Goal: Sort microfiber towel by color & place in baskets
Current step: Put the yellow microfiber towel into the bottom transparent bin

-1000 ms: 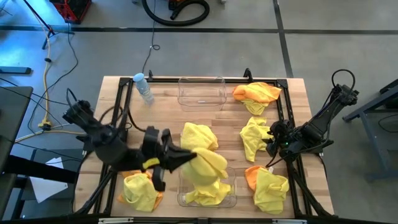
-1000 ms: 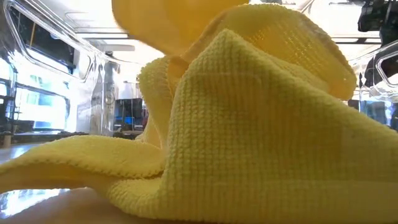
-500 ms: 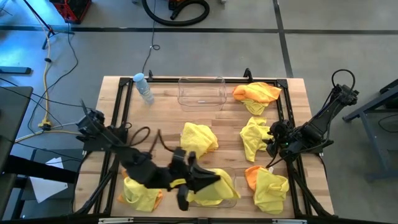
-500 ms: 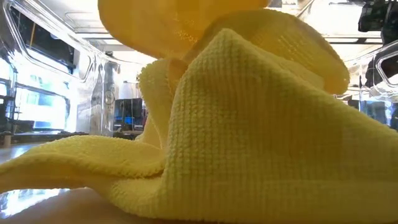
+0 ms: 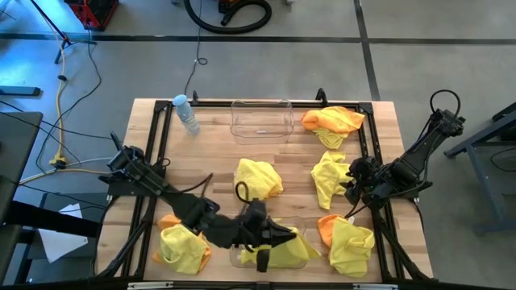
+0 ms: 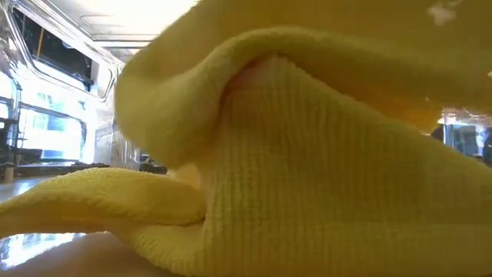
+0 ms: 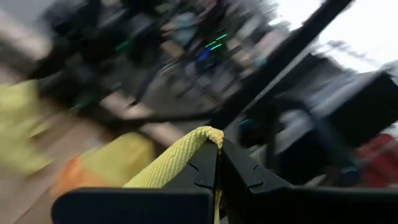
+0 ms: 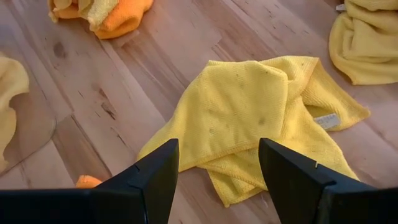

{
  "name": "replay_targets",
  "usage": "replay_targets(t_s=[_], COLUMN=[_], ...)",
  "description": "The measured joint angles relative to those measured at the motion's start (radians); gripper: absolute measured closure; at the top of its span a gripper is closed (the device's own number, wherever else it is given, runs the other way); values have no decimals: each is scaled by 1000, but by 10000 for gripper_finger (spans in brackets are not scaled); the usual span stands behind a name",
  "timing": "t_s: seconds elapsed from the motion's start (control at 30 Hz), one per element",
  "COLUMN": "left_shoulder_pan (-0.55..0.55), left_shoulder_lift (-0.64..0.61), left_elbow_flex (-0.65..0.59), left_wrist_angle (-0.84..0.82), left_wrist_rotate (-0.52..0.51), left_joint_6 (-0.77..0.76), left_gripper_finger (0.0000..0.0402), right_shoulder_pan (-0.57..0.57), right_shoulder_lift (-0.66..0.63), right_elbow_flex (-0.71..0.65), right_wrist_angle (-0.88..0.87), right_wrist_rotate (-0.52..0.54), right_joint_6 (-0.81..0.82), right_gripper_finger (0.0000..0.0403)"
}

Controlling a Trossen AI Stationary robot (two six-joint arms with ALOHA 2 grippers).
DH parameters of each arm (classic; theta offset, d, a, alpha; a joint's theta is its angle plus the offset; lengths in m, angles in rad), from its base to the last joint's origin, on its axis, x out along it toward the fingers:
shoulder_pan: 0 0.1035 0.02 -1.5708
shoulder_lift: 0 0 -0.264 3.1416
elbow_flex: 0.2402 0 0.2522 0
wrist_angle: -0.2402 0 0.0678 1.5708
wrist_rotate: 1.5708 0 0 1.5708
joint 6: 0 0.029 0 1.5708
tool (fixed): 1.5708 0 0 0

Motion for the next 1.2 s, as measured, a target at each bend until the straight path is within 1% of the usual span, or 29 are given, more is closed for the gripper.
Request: replay_targets(t_s=[0.13, 0.27, 0.43, 0.57, 0.7, 0.9, 1.03, 1.07, 1.2], left_shoulder_pan=[0, 18, 44, 64, 72, 82, 88, 91, 98], left_shoulder_lift=[8, 23, 83, 130, 202, 398, 530, 554, 585], left_elbow_flex=[0, 0, 0, 5, 117, 415, 602, 631, 613], left_wrist_angle=[-148, -211, -217, -283, -467, -720, -929, -950, -910], left_wrist_rotate=[-49, -51, 37, 116, 171, 266, 280, 281, 283], left_joint_6=[-80, -105, -110, -160, -184, -73, -46, -45, -48], left_gripper_finger=[401, 401, 401, 401, 401, 401, 401, 401, 401], right_shoulder_pan=[0, 0, 0, 0, 0, 0, 0, 0, 0], right_shoulder_lift=[0, 0, 0, 0, 0, 1, 1, 1, 1], right_elbow_flex=[0, 0, 0, 0, 0, 0, 0, 0, 0], right_wrist_angle=[1, 1, 1, 1, 1, 1, 1, 2, 4], right_wrist_rotate=[-18, -19, -20, -25, -36, -35, -35, -36, -38], right_joint_6=[0, 0, 0, 0, 0, 0, 0, 0, 0], right_gripper_finger=[187, 187, 187, 187, 187, 187, 187, 187, 187])
